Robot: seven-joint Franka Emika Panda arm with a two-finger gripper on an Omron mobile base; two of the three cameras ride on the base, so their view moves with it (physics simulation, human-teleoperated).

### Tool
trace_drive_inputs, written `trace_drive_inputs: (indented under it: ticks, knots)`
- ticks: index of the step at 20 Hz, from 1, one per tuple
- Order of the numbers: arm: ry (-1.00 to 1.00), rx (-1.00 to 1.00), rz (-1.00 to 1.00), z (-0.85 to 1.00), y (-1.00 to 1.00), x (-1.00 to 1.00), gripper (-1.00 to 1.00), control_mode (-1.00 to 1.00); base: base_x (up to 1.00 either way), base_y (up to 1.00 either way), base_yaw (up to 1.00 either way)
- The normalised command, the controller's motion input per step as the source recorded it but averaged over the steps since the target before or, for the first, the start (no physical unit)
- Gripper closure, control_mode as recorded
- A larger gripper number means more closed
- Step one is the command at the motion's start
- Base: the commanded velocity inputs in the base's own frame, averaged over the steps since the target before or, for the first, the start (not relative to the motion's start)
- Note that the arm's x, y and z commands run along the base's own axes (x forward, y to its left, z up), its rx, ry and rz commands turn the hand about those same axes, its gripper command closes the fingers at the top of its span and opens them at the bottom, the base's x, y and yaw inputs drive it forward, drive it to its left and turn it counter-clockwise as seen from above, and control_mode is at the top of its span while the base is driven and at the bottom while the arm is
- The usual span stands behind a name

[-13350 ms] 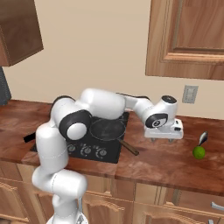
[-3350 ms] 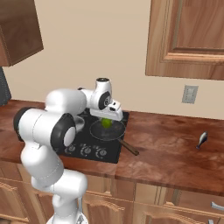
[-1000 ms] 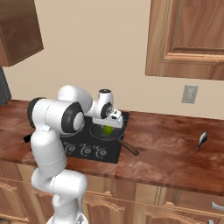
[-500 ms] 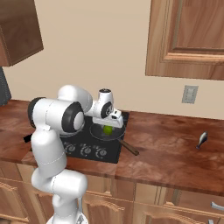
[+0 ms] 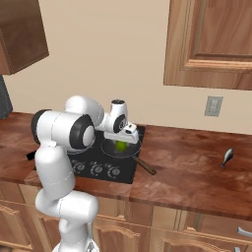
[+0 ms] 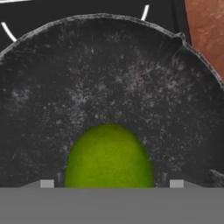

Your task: Place both pans onto different burners. Then place the lime and the fish on different pans.

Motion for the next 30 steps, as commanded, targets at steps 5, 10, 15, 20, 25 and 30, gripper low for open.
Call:
trace_drive_inputs:
  ticks: [5,10,15,20,25,30]
  knots:
    - [0.00,0.00,0.00,0.35,0.00,0.00,-1.00,-1.00,0.00,0.00,0.00]
    - [0.00,0.00,0.00,0.46,-0.03,0.00,-1.00,-1.00,0.00,0.00,0.00]
    - [0.00,0.00,0.00,0.24,-0.31,-0.10,-1.00,-1.00,0.00,0.00,0.00]
    - [0.00,0.00,0.00,0.12,-0.42,-0.07,-1.00,-1.00,0.00,0.00,0.00]
    - [0.00,0.00,0.00,0.10,-0.42,-0.15,-1.00,-1.00,0.00,0.00,0.00]
    - [0.00,0.00,0.00,0.04,-0.46,-0.18,-1.00,-1.00,0.00,0.00,0.00]
